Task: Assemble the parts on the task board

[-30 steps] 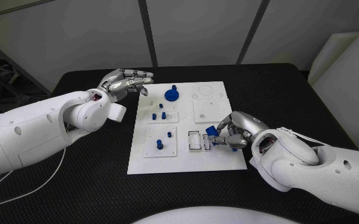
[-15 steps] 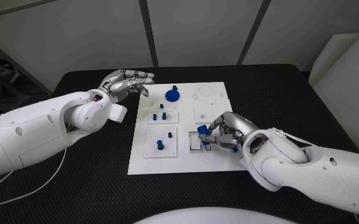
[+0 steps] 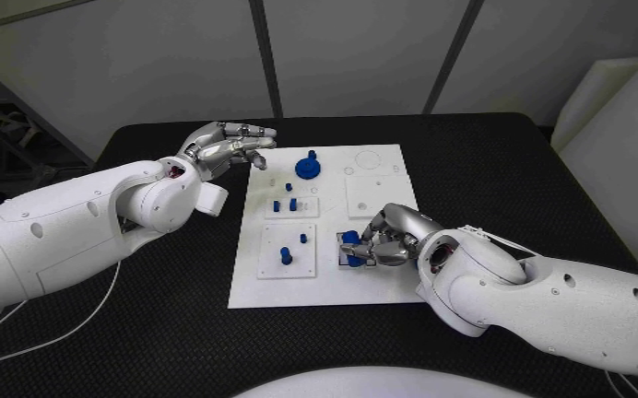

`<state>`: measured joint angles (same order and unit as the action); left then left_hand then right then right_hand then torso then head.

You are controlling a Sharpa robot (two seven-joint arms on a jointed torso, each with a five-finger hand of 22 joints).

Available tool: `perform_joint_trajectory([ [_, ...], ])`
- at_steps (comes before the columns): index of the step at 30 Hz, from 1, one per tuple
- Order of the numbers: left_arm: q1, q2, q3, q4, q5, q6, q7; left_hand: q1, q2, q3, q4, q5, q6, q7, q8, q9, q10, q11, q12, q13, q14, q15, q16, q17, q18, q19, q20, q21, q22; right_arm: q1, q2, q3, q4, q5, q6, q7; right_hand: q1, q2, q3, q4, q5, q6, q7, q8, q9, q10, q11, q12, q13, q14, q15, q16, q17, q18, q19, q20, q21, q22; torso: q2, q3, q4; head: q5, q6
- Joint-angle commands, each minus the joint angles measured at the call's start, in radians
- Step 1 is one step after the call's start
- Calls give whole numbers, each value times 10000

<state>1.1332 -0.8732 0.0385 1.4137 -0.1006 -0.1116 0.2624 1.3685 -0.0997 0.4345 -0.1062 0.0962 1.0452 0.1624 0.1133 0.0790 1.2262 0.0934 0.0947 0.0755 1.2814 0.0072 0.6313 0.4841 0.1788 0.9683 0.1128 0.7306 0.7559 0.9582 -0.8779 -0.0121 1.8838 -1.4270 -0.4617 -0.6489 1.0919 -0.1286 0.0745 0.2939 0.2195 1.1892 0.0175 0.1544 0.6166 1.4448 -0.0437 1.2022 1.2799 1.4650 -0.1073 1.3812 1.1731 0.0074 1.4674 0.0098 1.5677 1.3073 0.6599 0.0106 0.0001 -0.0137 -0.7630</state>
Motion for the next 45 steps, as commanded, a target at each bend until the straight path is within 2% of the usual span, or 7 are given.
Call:
perform_joint_trajectory([
  [1, 12, 10, 7, 22, 38, 113, 29, -7, 48, -10, -47, 17, 19, 9, -32, 7, -57, -20, -20, 12, 7, 7, -40, 13, 38, 66, 7, -66, -11, 13, 36, 7, -28, -115, 48, -126, -184, -28, -68, 10, -332, 5, 9, -2, 95, -27, -70, -134, -50, 354, -49, -23, -72, -74, 1034, -81, 31, 2635, -6, 2, -15, 5, -12],
  [6, 12, 16, 7, 18, 38, 116, 25, -7, 48, -10, -47, 17, 19, 9, -32, 7, -57, -20, -20, 12, 7, 7, -40, 13, 38, 66, 7, -66, -11, 14, 79, 8, -99, -149, -150, -117, -665, -285, -247, 25, -1634, -87, 44, -95, 339, -125, -39, -429, -215, 315, -30, -130, -237, -74, 1034, -72, 31, 2635, -9, 5, -6, 7, -5],
  [10, 12, 19, 7, 11, 38, 117, 22, -7, 48, -10, -47, 17, 19, 9, -32, 7, -57, -20, -20, 12, 7, 7, -40, 13, 38, 66, 7, -66, -11, 15, 99, 8, -134, -157, -263, -98, -1120, -474, -593, 42, -1706, -140, 53, -140, 458, -167, -33, -558, -282, 300, -31, -173, -295, -74, 1034, -76, 31, 2635, -13, 6, -11, 7, -6],
  [19, 12, 22, 7, 4, 38, 119, 16, -7, 48, -10, -47, 17, 19, 9, -32, 7, -57, -20, -20, 12, 7, 7, -40, 13, 38, 66, 7, -66, -11, 15, 114, 8, -161, -162, -325, -49, -1272, -250, -1482, 22, -1707, -190, 62, -198, 666, -218, -25, -740, -367, 284, -26, -241, -379, -74, 1034, -78, 31, 2635, -3, 6, -21, 3, 2],
  [24, 12, 10, 7, 8, 38, 116, 8, -7, 48, -10, -47, 17, 19, 9, -32, 7, -57, -20, -20, 12, 7, 7, -40, 13, 38, 66, 7, -66, -11, 15, 84, 8, -118, -183, -187, 28, -279, -14, -1390, -62, -1647, -166, 65, -239, 850, -193, -19, -733, -326, 300, -8, -246, -365, -74, 1034, -52, 31, 2635, 2, 3, -11, -3, -24],
  [33, 12, 3, 7, 8, 38, 130, -7, -7, 48, -10, -47, 17, 19, 9, -32, 7, -57, -20, -20, 12, 7, 7, -40, 13, 38, 66, 7, -66, -11, 15, 68, 9, -118, -450, 265, 229, 2039, 86, -1152, -1040, -1647, 26, -7, -192, 1195, -142, -80, -685, -239, 336, -54, -183, -218, -74, 1034, -84, 31, 2635, -2, 8, -13, -5, -41],
  [45, 12, 8, 7, 4, 38, 138, -26, -25, 51, -17, -51, 18, 14, 9, -35, 7, -64, -19, -22, 12, 6, 8, -44, 16, 38, 66, 9, -77, -15, 15, 98, 11, -169, -667, -204, 442, 1912, 408, -1503, -859, -1653, 114, -18, -242, 1416, -80, -92, -649, -176, 351, -63, -141, -130, -74, 1034, -96, 31, 2635, -3, 6, -19, 0, -51],
])
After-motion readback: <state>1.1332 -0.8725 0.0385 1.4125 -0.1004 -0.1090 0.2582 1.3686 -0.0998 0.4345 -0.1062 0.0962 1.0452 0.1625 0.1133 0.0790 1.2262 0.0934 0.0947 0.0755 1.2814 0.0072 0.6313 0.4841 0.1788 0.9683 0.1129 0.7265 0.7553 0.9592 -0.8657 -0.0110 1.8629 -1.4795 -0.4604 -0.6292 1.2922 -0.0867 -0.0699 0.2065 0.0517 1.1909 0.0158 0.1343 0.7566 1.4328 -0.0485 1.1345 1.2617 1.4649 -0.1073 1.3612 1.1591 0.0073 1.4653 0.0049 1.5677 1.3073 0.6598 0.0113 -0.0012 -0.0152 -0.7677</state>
